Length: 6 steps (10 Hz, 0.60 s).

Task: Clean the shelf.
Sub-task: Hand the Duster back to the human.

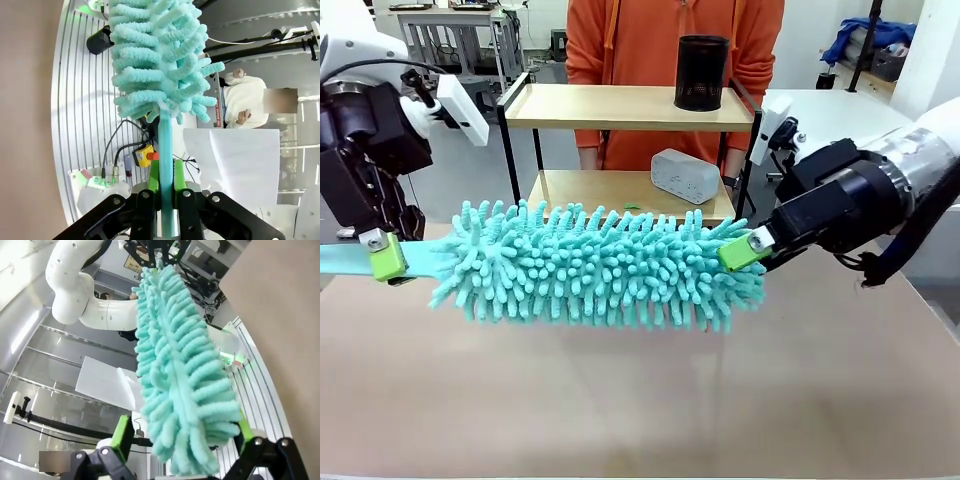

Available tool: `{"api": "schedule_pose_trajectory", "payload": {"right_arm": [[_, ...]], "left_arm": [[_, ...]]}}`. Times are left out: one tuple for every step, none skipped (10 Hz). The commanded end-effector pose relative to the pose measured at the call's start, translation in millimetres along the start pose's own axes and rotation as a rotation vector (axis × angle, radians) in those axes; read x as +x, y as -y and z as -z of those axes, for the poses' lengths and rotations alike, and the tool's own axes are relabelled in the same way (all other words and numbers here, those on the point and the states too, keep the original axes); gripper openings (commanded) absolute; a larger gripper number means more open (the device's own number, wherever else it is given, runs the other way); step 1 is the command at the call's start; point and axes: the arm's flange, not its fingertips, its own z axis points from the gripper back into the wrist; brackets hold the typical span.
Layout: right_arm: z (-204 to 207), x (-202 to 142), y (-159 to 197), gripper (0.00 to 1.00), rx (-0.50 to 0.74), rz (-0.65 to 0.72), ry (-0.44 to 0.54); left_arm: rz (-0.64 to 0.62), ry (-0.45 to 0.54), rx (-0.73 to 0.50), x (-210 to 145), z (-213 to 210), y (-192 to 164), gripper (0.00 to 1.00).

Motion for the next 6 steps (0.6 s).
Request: {"api": "schedule_pose_trajectory", "payload": {"right_arm": [[19.8, 8.1, 0.1, 1.0, -0.003, 0.004, 0.004], [26.7, 8.4, -0.9, 1.0, 0.001, 0.002, 0.004], [30.0, 8.6, -1.0, 1.0, 0.004, 0.005, -0.002], [32.0, 9.2, 0.2, 1.0, -0.022, -0.004, -0.004], [33.7, 9.9, 1.1, 0.41, -0.02, 0.003, -0.021], [34.7, 9.9, 1.6, 0.41, -0.02, -0.003, -0.021]], "left_arm": [[-0.023, -0.019, -0.001, 7.3, 3.2, -2.9, 0.12], [-0.023, -0.034, -0.012, 11.0, 5.0, -4.4, 0.12], [-0.026, -0.043, -0.014, 12.7, 7.8, -5.3, 0.12], [-0.025, -0.043, -0.015, 13.7, 8.6, -5.9, 0.12], [-0.022, -0.041, -0.016, 12.7, 8.1, -5.6, 0.12], [-0.022, -0.038, -0.016, 12.7, 7.7, -5.9, 0.12]]}}
